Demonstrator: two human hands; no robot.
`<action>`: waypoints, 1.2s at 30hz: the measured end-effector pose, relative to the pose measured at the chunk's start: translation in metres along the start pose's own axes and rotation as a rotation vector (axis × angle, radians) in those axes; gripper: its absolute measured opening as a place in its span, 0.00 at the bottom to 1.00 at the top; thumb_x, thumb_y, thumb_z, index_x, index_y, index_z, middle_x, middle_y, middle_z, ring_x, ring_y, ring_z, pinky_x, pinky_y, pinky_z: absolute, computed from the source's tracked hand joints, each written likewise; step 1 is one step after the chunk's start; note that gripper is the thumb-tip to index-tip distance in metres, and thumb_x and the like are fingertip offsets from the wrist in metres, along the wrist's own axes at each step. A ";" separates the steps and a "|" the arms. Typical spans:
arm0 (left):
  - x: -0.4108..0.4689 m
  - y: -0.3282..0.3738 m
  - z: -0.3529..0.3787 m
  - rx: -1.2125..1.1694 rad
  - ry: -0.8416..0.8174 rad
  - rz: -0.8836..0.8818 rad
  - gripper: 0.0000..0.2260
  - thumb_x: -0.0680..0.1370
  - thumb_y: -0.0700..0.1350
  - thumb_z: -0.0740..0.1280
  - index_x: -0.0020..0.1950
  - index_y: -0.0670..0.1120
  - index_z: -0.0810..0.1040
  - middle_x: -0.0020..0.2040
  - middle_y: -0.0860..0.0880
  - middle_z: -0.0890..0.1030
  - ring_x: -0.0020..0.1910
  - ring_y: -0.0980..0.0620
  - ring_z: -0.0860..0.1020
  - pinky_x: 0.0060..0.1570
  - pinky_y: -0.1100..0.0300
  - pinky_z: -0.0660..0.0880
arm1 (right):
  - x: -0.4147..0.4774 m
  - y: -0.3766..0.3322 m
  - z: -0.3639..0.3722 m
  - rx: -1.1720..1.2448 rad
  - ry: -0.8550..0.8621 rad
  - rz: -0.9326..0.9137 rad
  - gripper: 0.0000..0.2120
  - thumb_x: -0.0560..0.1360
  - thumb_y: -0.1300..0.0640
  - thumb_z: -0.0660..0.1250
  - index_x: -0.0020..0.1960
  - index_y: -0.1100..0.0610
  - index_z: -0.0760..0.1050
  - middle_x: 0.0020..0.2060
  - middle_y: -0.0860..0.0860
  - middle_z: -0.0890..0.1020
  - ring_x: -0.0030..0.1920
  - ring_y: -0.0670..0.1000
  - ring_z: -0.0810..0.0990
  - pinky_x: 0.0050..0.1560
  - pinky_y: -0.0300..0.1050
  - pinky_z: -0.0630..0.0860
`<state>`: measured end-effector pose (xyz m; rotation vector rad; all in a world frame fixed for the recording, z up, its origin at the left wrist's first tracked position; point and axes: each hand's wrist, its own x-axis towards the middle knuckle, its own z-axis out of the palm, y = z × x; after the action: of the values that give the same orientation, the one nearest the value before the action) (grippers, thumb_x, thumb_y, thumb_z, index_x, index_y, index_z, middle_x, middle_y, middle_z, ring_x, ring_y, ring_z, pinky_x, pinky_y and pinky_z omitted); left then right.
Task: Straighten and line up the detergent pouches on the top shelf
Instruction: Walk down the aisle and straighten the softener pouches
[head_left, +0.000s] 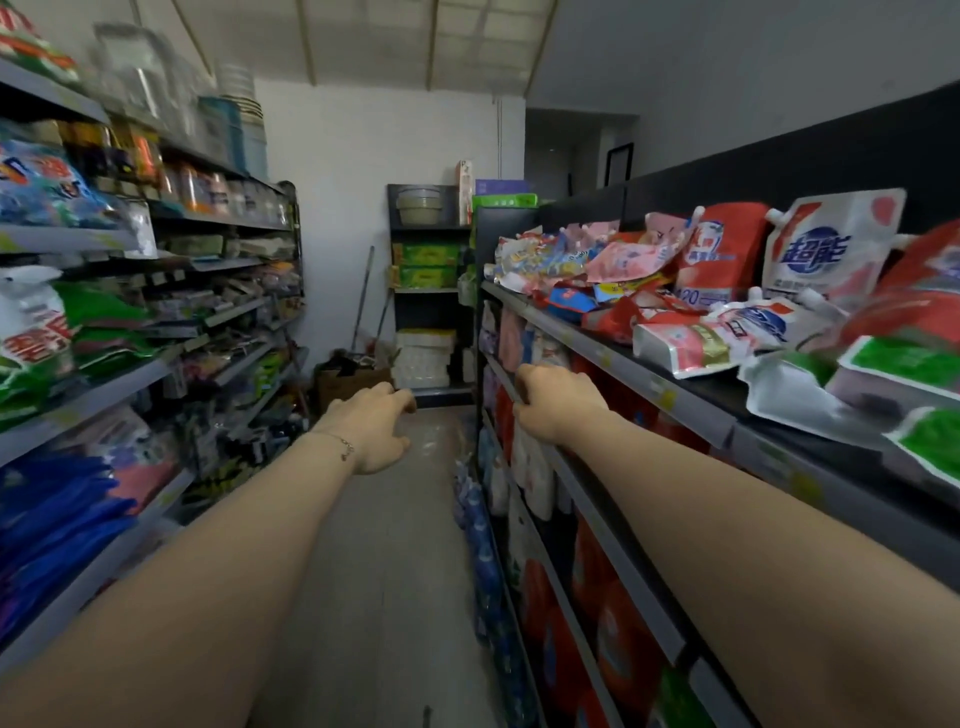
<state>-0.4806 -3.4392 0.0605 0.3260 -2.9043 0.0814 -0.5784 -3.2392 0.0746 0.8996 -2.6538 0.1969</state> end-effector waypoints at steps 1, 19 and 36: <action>0.019 -0.007 -0.001 0.003 0.009 0.002 0.21 0.78 0.51 0.63 0.70 0.52 0.65 0.66 0.48 0.68 0.65 0.47 0.69 0.61 0.49 0.69 | 0.020 0.001 0.000 0.001 0.006 -0.003 0.13 0.77 0.52 0.61 0.58 0.57 0.70 0.57 0.56 0.76 0.57 0.60 0.75 0.48 0.50 0.68; 0.276 -0.071 0.057 0.042 -0.034 0.099 0.24 0.79 0.51 0.61 0.74 0.50 0.61 0.70 0.47 0.65 0.68 0.45 0.67 0.63 0.47 0.68 | 0.271 0.042 0.086 -0.010 0.034 0.023 0.15 0.78 0.54 0.59 0.63 0.58 0.69 0.61 0.57 0.74 0.60 0.60 0.73 0.54 0.53 0.69; 0.584 -0.150 0.117 -0.077 0.015 0.085 0.20 0.78 0.51 0.63 0.69 0.52 0.66 0.67 0.49 0.68 0.66 0.47 0.68 0.62 0.50 0.68 | 0.581 0.098 0.168 -0.024 0.108 0.032 0.14 0.77 0.52 0.61 0.59 0.57 0.71 0.59 0.56 0.75 0.59 0.60 0.75 0.48 0.48 0.66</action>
<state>-1.0269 -3.7186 0.0802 0.1877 -2.8966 -0.0144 -1.1163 -3.5293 0.1193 0.8156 -2.5663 0.2153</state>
